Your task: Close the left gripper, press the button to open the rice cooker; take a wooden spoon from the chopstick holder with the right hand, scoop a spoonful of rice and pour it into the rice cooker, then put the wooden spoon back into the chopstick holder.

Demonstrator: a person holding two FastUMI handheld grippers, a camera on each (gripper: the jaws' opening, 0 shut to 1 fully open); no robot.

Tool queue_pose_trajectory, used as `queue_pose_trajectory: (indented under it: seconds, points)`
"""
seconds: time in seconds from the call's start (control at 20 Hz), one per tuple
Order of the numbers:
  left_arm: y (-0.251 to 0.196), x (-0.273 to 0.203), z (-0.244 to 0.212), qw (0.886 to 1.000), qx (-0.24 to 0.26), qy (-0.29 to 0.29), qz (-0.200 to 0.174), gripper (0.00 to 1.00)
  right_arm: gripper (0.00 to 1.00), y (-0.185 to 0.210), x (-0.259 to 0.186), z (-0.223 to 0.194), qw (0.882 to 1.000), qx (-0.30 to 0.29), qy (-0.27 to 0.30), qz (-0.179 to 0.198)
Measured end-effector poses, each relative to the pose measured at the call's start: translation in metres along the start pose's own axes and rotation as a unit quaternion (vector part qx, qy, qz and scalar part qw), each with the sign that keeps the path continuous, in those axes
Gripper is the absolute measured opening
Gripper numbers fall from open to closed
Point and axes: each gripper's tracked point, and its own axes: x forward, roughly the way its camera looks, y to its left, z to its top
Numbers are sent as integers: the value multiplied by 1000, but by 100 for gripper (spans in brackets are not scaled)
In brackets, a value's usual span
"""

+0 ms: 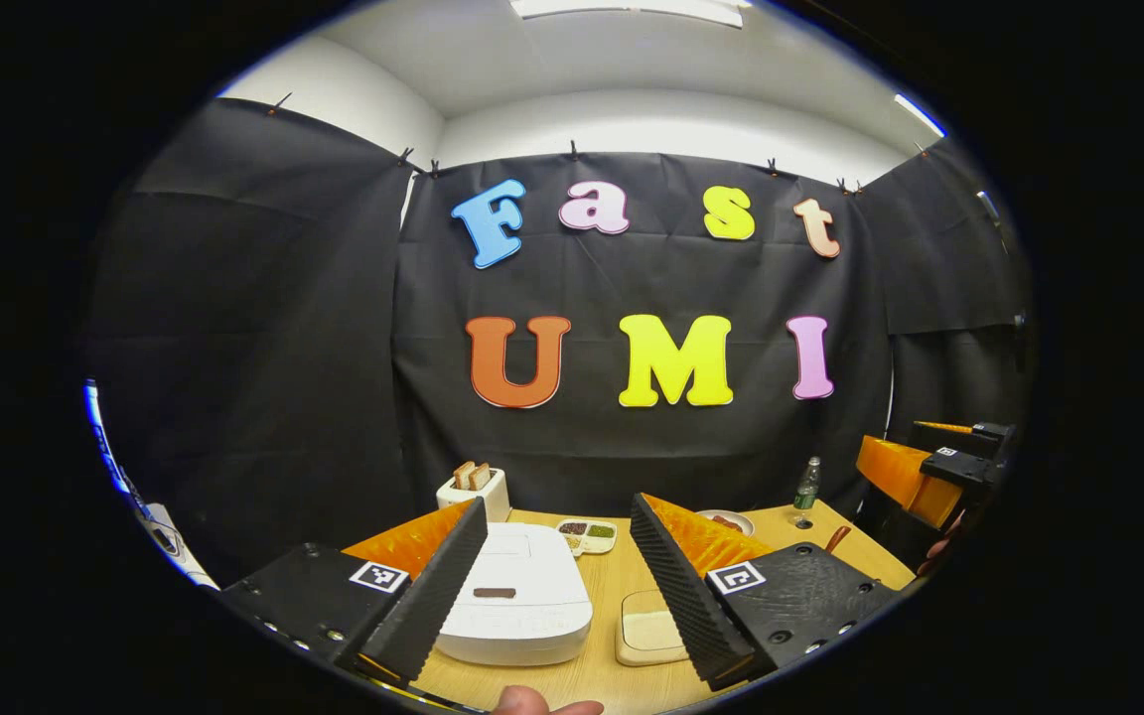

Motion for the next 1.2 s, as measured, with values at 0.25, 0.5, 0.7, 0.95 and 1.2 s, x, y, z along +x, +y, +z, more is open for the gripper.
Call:
queue_pose_trajectory:
  seconds: [0.25,0.5,0.7,0.95,1.2]
  points:
    - [6,5,-11,1000,-9,25,7,94,100,-3,10,-4,1000,-3,7,6]
    - [22,27,-26,999,-15,52,-1,94,100,-25,26,-5,1000,-7,11,-4]
    - [50,54,-42,995,-34,91,8,90,100,-42,43,-14,1000,1,24,-8]
    - [66,83,-75,986,-41,162,17,28,100,-63,58,-22,999,4,35,-21]
    - [70,105,-120,970,-78,230,4,2,100,-85,65,-38,998,3,57,-39]
